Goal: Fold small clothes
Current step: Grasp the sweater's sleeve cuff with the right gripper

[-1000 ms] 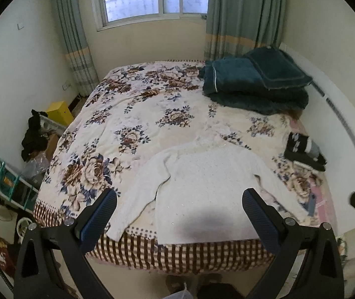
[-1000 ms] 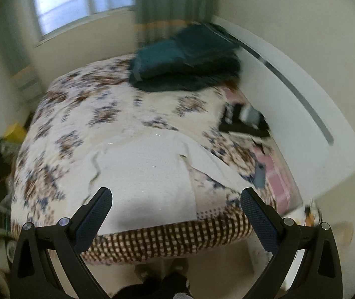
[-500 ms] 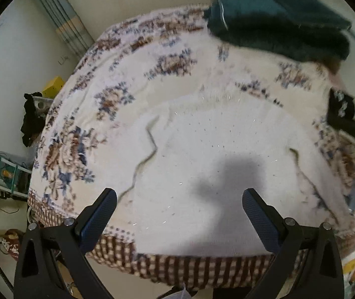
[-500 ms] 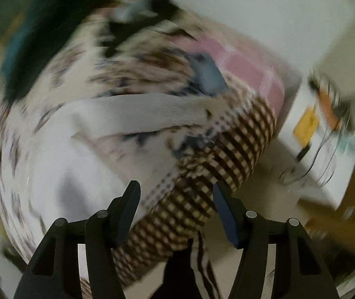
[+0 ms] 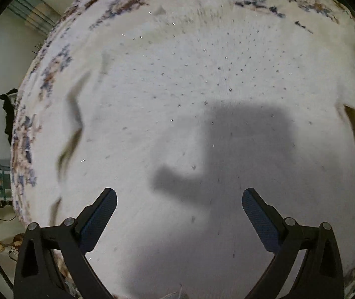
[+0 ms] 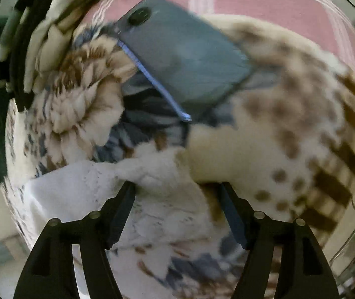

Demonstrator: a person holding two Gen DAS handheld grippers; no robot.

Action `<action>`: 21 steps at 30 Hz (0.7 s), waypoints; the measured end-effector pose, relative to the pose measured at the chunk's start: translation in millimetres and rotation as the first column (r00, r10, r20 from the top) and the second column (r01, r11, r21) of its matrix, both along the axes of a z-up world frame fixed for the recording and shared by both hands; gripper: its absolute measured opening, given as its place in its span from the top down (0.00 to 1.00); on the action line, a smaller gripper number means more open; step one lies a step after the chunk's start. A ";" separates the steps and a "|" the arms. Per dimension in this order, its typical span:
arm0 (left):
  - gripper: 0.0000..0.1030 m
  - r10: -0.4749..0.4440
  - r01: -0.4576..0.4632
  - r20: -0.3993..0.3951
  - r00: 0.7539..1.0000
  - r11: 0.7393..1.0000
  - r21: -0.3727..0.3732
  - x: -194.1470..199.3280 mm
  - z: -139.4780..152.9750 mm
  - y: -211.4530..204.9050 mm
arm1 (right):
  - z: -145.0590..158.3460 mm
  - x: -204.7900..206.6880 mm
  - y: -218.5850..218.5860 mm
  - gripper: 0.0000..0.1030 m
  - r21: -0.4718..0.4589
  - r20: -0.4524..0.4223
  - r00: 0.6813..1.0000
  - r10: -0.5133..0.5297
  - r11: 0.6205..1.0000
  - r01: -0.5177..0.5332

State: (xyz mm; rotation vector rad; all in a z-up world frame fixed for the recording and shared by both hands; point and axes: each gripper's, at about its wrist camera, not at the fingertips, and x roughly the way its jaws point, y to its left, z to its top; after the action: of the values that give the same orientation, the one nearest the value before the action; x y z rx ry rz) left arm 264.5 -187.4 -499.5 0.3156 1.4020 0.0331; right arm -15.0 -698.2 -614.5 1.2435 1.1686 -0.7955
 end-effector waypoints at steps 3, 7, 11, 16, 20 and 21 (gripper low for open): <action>0.00 0.001 -0.001 0.004 1.000 1.000 -0.009 12.7 -14.1 0.9 | 11.0 21.2 11.6 0.91 -0.051 0.017 0.996 0.090 0.995 -0.089; 0.00 0.009 -0.009 0.021 1.000 1.000 -0.025 28.3 -19.3 1.9 | 49.9 45.7 3.6 0.92 -0.203 -0.036 0.980 0.195 0.959 -0.198; 0.00 0.031 -0.029 0.042 0.999 0.998 -0.049 42.4 -21.7 7.2 | 75.8 51.1 -21.4 0.92 -0.271 -0.064 0.986 0.157 0.948 -0.168; 0.00 0.083 -0.080 0.043 0.996 0.995 -0.060 53.2 -26.6 28.3 | 102.5 80.8 -20.2 0.92 -0.262 0.003 0.988 0.152 0.954 -0.146; 0.00 0.145 -0.141 0.056 0.988 0.988 -0.064 53.5 -22.6 63.6 | 137.4 123.1 19.4 0.91 -0.254 0.081 0.975 0.208 0.950 -0.181; 0.00 0.168 -0.164 0.062 0.984 0.985 -0.062 53.5 -20.5 78.6 | 146.2 142.6 36.5 0.91 -0.262 0.103 0.965 0.240 0.943 -0.206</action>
State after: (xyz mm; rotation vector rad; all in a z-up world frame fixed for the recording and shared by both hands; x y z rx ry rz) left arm 318.0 -108.8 -520.0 0.1483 1.3574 0.1392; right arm 127.6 -661.7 -468.3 0.9225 1.0427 -0.6558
